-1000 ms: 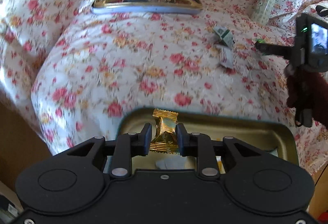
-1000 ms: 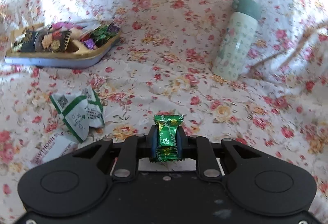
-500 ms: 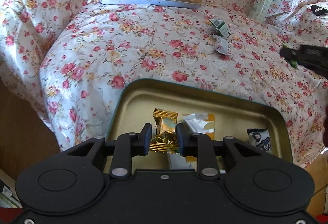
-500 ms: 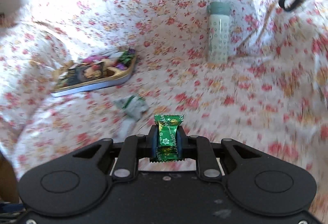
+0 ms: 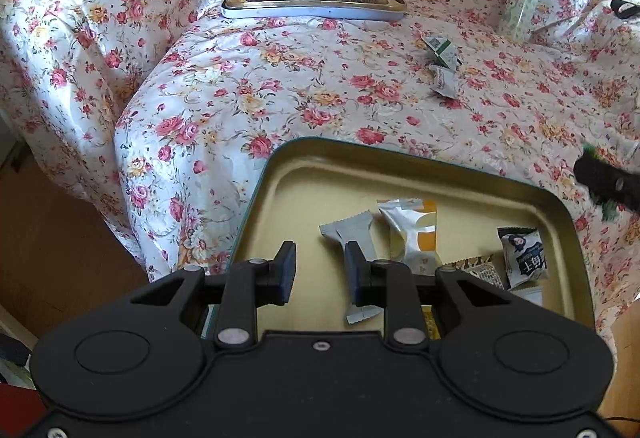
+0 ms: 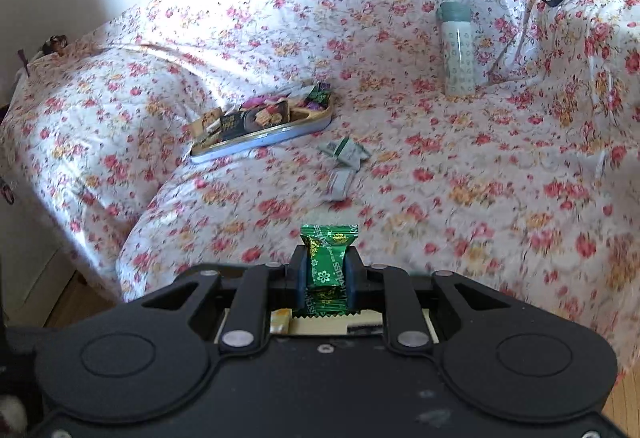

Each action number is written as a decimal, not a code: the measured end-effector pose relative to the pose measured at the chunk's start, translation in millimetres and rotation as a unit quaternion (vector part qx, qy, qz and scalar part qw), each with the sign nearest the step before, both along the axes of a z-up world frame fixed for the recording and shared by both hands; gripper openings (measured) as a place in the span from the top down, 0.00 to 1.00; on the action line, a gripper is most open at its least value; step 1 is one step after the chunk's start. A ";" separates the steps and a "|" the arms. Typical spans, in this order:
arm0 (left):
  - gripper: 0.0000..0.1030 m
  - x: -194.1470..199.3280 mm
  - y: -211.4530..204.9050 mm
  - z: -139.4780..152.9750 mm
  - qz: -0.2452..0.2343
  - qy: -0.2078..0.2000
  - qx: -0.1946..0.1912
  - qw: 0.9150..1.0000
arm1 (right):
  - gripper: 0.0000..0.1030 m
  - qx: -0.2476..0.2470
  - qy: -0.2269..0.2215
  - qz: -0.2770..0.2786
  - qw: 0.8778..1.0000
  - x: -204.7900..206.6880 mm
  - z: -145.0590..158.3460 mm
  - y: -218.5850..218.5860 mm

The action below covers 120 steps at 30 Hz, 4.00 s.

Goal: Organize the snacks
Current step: 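Carry the gold and green foil candies over the gold tray with both tools, then open both tools to drop the candies into the gold tray, then move the right tool to the green-white packet while the left tool approaches the white Hawthorn bar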

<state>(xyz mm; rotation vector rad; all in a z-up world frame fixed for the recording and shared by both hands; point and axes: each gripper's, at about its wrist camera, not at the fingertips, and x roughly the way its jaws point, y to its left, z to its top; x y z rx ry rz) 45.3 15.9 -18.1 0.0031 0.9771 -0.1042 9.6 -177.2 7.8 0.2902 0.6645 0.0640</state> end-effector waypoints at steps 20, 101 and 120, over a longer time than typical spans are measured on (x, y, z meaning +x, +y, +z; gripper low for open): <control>0.42 -11.3 -9.1 -5.6 -0.008 0.012 0.013 1.000 | 0.74 -0.002 0.052 0.019 0.998 -15.2 -22.5 21.2; 0.34 133.7 -56.5 47.3 -0.086 -0.047 0.038 0.994 | 0.34 -0.039 0.193 0.053 0.979 136.4 -18.8 -34.4; 0.26 174.6 -69.3 -6.0 -0.087 -0.134 0.062 0.985 | 0.23 -0.087 0.059 0.083 0.991 265.0 -43.7 -30.0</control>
